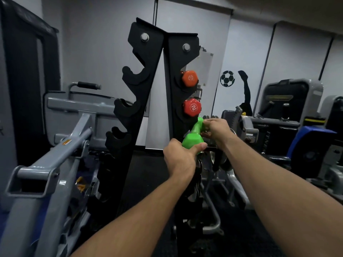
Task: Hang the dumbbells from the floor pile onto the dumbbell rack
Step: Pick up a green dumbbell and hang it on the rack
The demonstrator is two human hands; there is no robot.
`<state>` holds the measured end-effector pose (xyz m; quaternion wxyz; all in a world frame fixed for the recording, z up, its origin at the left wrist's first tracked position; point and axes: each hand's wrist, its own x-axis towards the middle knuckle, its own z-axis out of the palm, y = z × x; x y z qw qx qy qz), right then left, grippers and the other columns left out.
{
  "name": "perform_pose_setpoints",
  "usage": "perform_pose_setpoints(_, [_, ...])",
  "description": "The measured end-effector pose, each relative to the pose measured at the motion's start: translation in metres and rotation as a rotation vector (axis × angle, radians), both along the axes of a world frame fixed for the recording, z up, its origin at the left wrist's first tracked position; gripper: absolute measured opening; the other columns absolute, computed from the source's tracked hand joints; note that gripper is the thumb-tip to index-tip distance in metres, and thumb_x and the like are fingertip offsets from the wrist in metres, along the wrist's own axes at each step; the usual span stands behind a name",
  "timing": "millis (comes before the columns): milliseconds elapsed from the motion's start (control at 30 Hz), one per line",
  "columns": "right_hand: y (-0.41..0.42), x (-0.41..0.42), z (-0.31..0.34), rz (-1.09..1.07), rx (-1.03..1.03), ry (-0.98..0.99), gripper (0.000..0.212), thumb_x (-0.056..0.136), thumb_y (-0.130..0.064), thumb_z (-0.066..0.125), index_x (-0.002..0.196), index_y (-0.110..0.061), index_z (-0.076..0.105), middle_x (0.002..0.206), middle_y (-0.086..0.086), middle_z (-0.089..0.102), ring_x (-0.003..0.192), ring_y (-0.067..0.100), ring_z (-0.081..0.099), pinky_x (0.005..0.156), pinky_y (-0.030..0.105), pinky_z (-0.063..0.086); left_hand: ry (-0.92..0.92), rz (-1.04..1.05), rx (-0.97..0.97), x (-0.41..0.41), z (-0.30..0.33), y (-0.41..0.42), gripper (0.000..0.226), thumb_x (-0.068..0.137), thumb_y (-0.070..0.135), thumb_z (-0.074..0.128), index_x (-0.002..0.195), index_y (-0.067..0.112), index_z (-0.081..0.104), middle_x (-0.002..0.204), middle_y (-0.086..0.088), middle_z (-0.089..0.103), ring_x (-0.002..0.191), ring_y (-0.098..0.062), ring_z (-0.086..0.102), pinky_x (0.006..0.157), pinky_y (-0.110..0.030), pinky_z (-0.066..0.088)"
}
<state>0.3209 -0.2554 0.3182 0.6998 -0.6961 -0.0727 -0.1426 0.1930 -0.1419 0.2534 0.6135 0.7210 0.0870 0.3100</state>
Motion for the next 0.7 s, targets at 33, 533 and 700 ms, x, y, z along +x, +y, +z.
perform_pose_setpoints(33, [0.003,0.004,-0.002,-0.022,-0.024,-0.004,0.011,0.099,-0.001,0.058,0.105,0.003,0.067,0.112,0.027,0.065,0.093,0.032,0.066,0.050,0.030,0.057,0.000,-0.001,-0.007,0.004,0.001,0.002,0.066,0.056,0.062,0.092,0.084,0.010,0.061,0.077,-0.004,0.069,0.068,-0.019,0.065,0.050,-0.031,0.047])
perform_pose_setpoints(533, [0.006,0.016,-0.005,-0.124,-0.113,-0.035,0.018,0.102,-0.020,0.061,0.087,-0.013,0.054,0.085,0.011,0.062,0.069,0.022,0.061,0.048,0.030,0.052,0.002,0.024,0.133,0.007,0.003,0.009,0.063,0.057,0.066,0.089,0.077,0.014,0.060,0.076,-0.001,0.065,0.067,-0.016,0.062,0.052,-0.033,0.047])
perform_pose_setpoints(700, [0.013,0.031,-0.007,-0.271,-0.157,-0.035,0.023,0.095,-0.032,0.069,0.078,-0.021,0.058,0.106,0.016,0.073,0.099,0.033,0.071,0.092,0.050,0.059,-0.031,0.151,0.268,0.004,0.006,0.007,0.082,0.054,0.072,0.086,0.103,0.014,0.056,0.108,0.001,0.052,0.100,-0.020,0.056,0.081,-0.037,0.054])
